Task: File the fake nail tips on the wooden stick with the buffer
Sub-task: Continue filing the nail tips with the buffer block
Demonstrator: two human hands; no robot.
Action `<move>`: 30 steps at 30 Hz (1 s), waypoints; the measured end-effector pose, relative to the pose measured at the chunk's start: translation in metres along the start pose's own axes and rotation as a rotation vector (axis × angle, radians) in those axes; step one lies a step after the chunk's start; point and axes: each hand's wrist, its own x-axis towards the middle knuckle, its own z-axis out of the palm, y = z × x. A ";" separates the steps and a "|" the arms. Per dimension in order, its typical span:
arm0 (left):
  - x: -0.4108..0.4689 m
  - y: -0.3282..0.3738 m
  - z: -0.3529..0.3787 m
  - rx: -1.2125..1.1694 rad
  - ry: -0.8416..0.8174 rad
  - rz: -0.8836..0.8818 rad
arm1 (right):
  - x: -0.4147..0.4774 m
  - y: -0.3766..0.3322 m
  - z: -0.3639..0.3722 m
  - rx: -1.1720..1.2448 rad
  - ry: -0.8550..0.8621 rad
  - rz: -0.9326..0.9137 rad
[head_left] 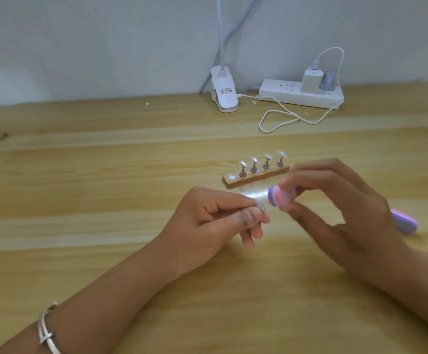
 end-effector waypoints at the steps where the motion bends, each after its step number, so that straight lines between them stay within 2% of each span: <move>1: 0.000 0.001 0.001 0.006 -0.012 0.011 | -0.001 -0.005 0.003 0.016 -0.012 -0.048; 4: 0.000 0.002 0.001 0.066 -0.023 0.032 | -0.003 -0.006 0.007 -0.031 -0.103 -0.154; 7: -0.001 0.002 0.001 0.155 0.013 0.015 | 0.001 0.012 -0.003 -0.139 -0.055 -0.034; 9: -0.001 0.002 0.001 0.238 0.026 0.044 | 0.001 0.011 -0.003 -0.116 -0.021 -0.003; 13: 0.002 0.001 0.002 0.360 0.045 0.107 | -0.004 0.001 0.008 -0.075 -0.076 -0.123; 16: 0.001 0.000 0.002 0.347 0.076 0.088 | 0.001 0.015 -0.003 -0.144 -0.007 -0.010; 18: 0.001 -0.001 0.002 0.350 0.078 0.079 | 0.001 0.011 -0.004 -0.103 0.023 0.015; 22: 0.007 -0.003 0.000 0.381 0.083 0.084 | -0.001 0.002 0.010 -0.165 -0.112 -0.132; 26: 0.008 -0.007 -0.001 0.380 0.158 0.083 | 0.004 0.015 -0.001 -0.181 -0.032 0.034; 28: 0.008 -0.008 -0.001 0.441 0.156 0.112 | 0.002 0.005 0.004 -0.119 -0.018 -0.010; 30: 0.008 -0.009 0.000 0.481 0.138 0.135 | -0.002 0.000 0.013 -0.139 -0.096 -0.121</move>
